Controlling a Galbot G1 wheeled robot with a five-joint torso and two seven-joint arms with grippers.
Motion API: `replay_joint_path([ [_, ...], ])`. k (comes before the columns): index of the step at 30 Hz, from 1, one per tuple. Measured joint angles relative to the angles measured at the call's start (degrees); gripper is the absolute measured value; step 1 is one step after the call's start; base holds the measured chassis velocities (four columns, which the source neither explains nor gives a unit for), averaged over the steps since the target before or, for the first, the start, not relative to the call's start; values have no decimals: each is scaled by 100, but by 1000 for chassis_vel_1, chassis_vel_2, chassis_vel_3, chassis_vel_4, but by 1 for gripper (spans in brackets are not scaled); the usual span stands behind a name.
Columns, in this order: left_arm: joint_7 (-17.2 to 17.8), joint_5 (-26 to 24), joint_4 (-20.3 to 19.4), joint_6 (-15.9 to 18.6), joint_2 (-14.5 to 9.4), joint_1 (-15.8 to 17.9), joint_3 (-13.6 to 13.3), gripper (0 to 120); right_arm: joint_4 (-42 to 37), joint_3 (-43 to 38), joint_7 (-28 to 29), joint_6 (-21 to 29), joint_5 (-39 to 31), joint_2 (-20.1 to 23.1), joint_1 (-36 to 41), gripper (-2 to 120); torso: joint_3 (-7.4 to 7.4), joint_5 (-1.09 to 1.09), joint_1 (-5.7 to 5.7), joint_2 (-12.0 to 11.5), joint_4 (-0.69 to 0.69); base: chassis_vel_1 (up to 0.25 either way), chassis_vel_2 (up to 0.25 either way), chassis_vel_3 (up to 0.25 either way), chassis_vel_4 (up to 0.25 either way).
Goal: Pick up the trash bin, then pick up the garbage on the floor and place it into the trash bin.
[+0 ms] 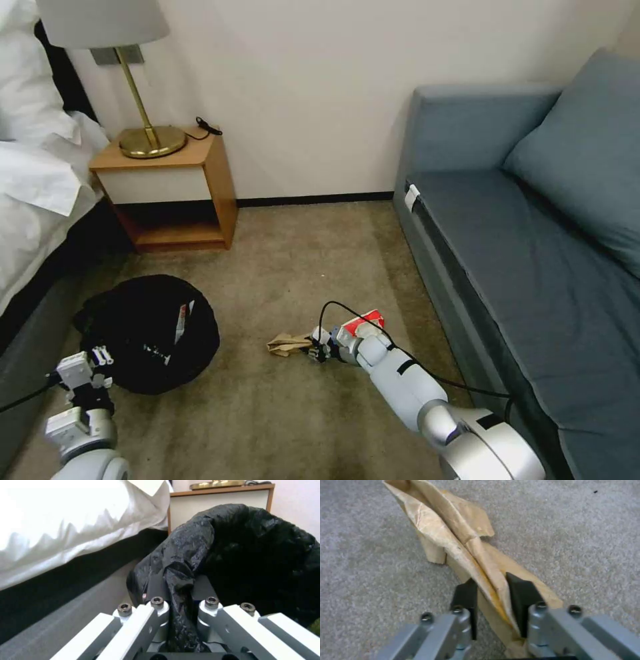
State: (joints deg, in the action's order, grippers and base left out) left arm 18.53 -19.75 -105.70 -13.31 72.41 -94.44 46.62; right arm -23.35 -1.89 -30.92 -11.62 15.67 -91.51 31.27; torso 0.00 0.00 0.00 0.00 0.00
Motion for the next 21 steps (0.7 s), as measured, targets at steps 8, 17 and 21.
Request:
replay_joint_path([
  [8, 2, -55, 6, 0, -79, -10, -2, 6, 31, -51, 148, -38, 1, -44, 9, 0, 0, 0, 0, 0, 0, 0, 0, 0, 0],
  [17, 4, -68, 8, 0, -103, 5, -11, 6, -280, -408, 162, -186, -396, -60, 58, 0, 0, 0, 0, 0, 0, 0, 0, 0, 0],
  [21, 4, -56, -3, 5, -90, 6, -29, 6, -662, -425, 130, -247, -756, -61, 74, 0, 1, 0, 0, 0, 0, 0, 0, 0, 0],
])
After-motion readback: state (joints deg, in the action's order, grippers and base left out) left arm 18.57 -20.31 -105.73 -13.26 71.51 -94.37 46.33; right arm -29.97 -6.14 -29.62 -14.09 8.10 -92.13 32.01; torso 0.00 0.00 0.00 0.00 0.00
